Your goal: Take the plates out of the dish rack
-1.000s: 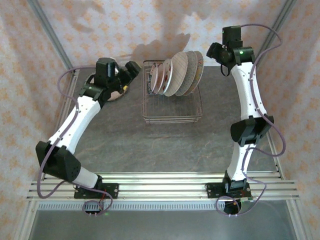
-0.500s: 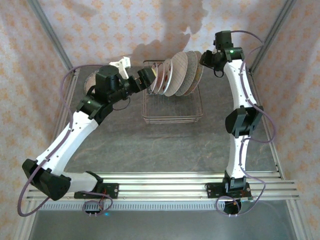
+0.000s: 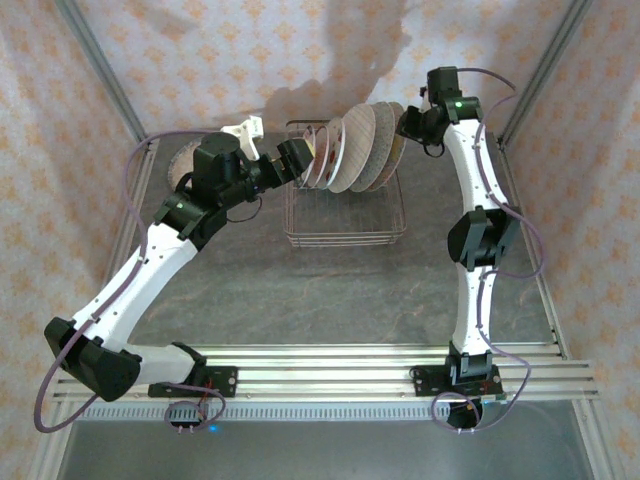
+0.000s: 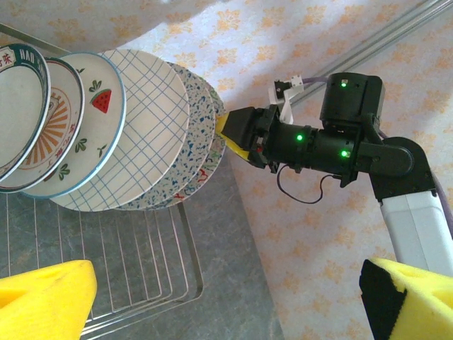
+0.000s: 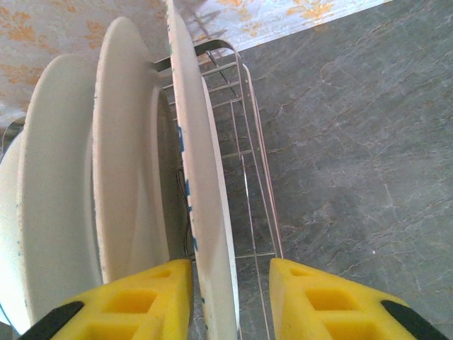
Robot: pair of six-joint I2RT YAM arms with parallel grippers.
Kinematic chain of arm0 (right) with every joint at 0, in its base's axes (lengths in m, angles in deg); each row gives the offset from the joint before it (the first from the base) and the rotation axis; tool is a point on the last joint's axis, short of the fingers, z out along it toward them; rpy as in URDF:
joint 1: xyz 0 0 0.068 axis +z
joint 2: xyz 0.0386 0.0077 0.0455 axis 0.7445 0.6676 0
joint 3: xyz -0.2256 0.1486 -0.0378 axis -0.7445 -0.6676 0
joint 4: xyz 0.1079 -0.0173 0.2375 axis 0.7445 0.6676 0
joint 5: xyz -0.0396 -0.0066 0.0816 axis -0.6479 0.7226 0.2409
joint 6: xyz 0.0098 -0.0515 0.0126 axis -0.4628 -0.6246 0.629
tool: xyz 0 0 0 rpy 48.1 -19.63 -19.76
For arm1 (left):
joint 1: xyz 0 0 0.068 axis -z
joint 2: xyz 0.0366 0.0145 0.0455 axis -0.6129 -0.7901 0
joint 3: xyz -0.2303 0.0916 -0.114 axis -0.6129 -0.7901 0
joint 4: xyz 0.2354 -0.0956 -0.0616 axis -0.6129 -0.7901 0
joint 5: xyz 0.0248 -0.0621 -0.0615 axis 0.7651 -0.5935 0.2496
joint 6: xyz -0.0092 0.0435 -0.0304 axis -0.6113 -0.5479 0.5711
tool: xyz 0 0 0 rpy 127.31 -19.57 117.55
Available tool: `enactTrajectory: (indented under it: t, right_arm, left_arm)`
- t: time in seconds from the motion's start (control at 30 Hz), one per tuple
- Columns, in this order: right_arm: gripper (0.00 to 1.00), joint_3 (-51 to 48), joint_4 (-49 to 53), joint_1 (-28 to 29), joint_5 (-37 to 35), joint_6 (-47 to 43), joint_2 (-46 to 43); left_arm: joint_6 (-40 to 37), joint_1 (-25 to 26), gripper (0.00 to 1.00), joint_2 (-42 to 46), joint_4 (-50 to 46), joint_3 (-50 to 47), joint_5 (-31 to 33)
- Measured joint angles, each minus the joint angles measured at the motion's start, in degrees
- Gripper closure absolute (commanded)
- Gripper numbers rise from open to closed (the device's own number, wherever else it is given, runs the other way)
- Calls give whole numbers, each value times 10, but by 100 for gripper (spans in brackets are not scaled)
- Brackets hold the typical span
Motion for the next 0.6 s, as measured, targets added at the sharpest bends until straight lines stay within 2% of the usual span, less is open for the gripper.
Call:
enactTrajectory:
  t: [0.3, 0.6]
  right_arm:
    - [71, 3, 0, 0, 20, 0, 16]
    - [83, 10, 0, -2, 33, 0, 21]
  left_arm:
    - [0, 0, 4, 0, 0, 0, 0]
    - [0, 0, 4, 0, 0, 0, 0]
